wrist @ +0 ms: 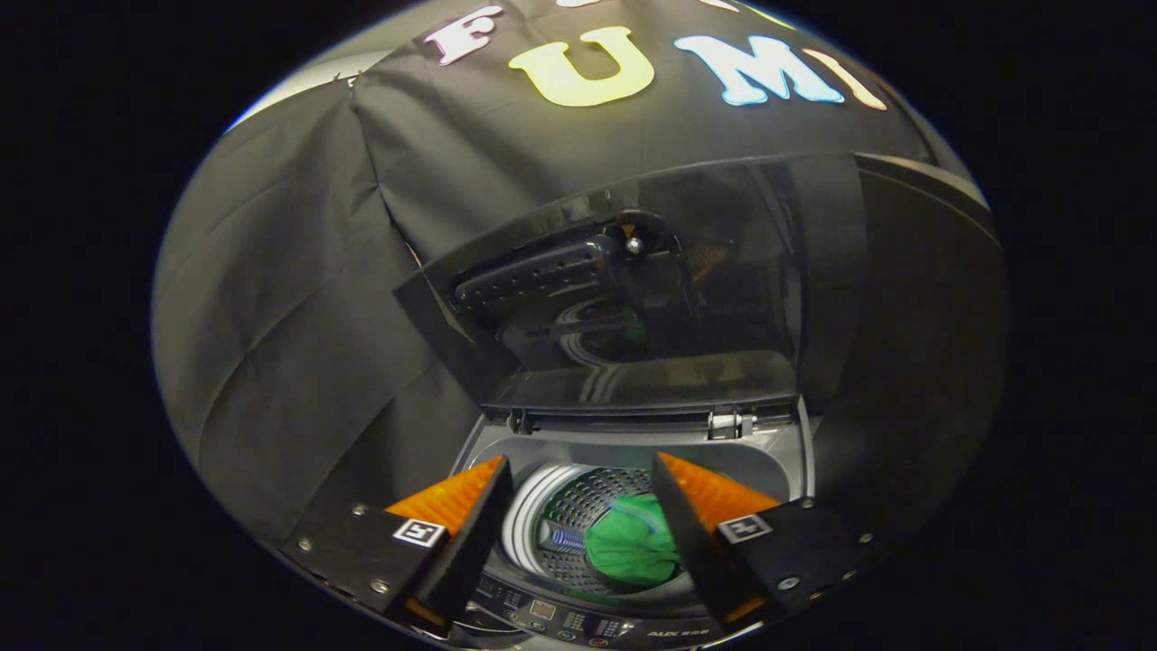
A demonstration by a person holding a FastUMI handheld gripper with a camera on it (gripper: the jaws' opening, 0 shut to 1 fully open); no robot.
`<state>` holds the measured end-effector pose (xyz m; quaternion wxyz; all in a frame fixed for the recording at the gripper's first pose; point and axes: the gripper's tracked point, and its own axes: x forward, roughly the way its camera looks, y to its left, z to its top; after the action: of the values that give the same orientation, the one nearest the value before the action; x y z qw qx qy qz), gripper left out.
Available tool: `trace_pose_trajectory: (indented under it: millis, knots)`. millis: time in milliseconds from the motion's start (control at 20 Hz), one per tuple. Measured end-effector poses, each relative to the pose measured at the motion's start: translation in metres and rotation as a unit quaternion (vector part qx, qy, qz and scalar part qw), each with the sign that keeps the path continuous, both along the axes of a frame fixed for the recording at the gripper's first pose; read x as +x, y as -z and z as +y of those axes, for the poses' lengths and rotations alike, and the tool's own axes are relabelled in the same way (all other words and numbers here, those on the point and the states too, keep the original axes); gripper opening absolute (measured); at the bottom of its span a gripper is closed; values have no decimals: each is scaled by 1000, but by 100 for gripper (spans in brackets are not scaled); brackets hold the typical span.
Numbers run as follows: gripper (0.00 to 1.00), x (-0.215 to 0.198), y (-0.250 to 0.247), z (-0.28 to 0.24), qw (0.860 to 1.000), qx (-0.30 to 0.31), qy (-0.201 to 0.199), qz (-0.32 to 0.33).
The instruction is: Put the clothes into the washing machine and then close the washing machine lid.
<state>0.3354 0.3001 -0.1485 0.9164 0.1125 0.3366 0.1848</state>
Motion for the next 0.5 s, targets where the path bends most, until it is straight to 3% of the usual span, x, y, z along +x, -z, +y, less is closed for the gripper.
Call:
trace_pose_trajectory:
  millis: [50, 500]
  knots:
    - [96, 4, -7, 2, 1000, -6, -5, -16]
    - [96, 40, -115, 33, 984, -28, -31, -171]
